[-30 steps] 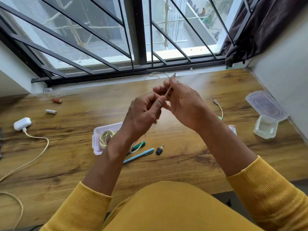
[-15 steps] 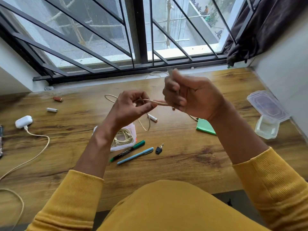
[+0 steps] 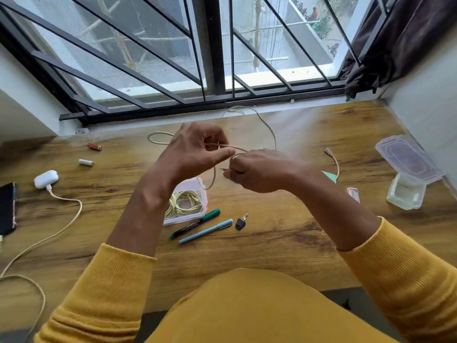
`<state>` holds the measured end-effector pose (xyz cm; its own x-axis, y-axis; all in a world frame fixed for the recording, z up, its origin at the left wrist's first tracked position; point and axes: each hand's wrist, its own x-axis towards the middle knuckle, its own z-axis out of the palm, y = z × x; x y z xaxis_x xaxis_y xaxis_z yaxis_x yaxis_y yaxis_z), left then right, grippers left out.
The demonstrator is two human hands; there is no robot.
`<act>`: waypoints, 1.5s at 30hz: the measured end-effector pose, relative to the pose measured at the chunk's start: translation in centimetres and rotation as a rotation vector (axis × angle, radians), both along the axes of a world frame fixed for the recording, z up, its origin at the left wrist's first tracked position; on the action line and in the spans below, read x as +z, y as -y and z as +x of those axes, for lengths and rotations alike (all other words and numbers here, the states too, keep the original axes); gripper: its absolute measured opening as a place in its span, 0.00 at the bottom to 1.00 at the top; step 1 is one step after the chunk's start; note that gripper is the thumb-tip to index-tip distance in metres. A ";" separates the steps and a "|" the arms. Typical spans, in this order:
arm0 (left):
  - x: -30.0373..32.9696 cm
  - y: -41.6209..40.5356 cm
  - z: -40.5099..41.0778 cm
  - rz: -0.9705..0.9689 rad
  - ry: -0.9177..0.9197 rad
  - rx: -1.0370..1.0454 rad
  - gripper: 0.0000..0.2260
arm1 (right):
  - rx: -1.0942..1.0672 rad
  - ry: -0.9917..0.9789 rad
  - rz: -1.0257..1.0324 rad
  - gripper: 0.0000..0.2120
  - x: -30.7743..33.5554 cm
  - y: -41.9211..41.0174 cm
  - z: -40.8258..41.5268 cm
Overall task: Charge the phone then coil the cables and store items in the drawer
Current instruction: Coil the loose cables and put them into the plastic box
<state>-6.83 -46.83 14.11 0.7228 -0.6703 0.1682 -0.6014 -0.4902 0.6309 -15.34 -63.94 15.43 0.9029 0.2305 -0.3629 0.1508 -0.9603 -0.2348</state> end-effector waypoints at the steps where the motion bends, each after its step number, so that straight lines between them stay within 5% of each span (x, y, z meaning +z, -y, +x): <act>1: 0.0 0.0 -0.1 0.008 -0.003 0.012 0.06 | -0.029 0.065 -0.034 0.20 -0.2 0.1 0.1; 13: -0.9 0.0 -1.6 0.015 -0.048 0.112 0.06 | -0.340 0.254 0.100 0.20 -2.4 1.0 0.9; 20: -2.3 0.0 -3.2 0.004 -0.152 0.047 0.06 | -0.516 0.141 1.193 0.13 -0.5 2.3 1.3; 27: -4.0 -0.3 -3.2 0.027 -0.212 0.014 0.12 | -0.317 -0.076 1.666 0.14 0.8 3.5 1.5; 35: -4.2 -1.9 -1.1 -0.068 -0.288 0.090 0.13 | 0.011 -0.497 1.712 0.15 2.4 4.4 0.7; 38: -3.7 -2.0 -0.3 -0.135 -0.218 0.134 0.12 | 0.122 -0.614 1.525 0.15 2.1 3.7 0.4; 45: -2.6 -1.6 0.8 -0.228 -0.061 0.126 0.11 | 0.136 -0.500 0.914 0.18 0.9 2.2 0.4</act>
<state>-6.00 -45.19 11.51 0.8119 -0.5236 0.2582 -0.5018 -0.3997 0.7671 -14.91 -66.13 16.38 0.6440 0.6927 -0.3246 -0.0705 -0.3688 -0.9268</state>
